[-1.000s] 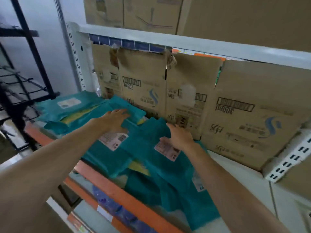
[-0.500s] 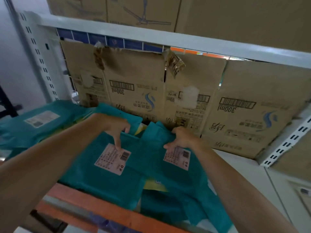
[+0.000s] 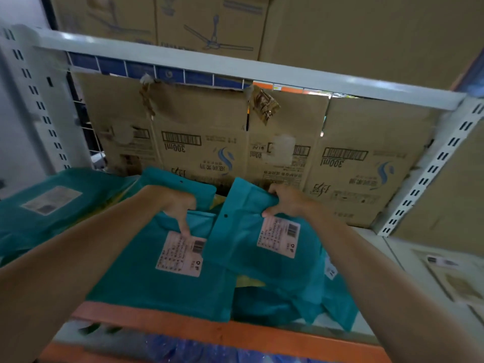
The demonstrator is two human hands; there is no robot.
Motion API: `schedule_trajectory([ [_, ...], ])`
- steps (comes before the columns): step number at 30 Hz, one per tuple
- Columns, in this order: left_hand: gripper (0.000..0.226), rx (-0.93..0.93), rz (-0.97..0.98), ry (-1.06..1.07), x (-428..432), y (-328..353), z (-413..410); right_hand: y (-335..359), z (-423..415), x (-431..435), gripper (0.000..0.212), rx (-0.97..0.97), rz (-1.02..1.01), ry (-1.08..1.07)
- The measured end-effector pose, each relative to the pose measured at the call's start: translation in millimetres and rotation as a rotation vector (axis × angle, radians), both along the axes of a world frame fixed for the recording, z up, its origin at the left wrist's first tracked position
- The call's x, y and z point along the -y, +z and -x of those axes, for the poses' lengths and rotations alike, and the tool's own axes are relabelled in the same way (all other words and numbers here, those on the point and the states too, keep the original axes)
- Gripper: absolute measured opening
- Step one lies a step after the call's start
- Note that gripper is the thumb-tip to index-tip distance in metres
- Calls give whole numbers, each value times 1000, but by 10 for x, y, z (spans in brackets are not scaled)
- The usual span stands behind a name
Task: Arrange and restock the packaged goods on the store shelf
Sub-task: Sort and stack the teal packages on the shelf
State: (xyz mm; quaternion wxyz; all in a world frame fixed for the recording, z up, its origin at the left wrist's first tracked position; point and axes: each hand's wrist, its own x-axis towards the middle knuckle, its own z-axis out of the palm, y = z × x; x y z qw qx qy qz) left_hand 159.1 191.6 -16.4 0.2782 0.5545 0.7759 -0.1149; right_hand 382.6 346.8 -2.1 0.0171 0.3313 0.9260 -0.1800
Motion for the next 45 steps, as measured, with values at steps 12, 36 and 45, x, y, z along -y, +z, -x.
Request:
schedule_trajectory([
  [12,16,230,-150,-55,279,697,-196,577,-416,358,25,-121,19,80],
  [36,11,-39,-629,-288,-1136,1445,-2447,1172,-3312,-671,29,-182,-414,-179],
  [45,17,-134,-630,-383,-1932,1393,-3688,1018,-4441,-1122,30,-117,-468,-348],
])
